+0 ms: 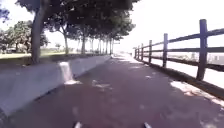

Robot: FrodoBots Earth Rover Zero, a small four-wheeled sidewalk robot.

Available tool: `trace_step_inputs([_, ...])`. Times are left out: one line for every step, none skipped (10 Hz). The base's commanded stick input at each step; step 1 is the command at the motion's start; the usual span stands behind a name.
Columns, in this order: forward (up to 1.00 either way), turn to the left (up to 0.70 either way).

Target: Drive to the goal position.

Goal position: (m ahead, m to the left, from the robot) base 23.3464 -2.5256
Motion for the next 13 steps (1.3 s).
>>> trace_step_inputs([1.0, 0.0])
trace_step_inputs([1.0, 0.0])
trace_step_inputs([1.0, 0.0])
trace_step_inputs([1.0, 0.0])
trace_step_inputs([1.0, 0.0])
trace_step_inputs([1.0, 0.0])
trace_step_inputs([1.0, 0.0])
trace_step_inputs([1.0, 0.0])
trace_step_inputs([1.0, 0.0])
trace_step_inputs([1.0, -0.02])
trace_step_inputs([1.0, -0.4])
trace_step_inputs([1.0, -0.4])
trace_step_inputs([1.0, -0.4])
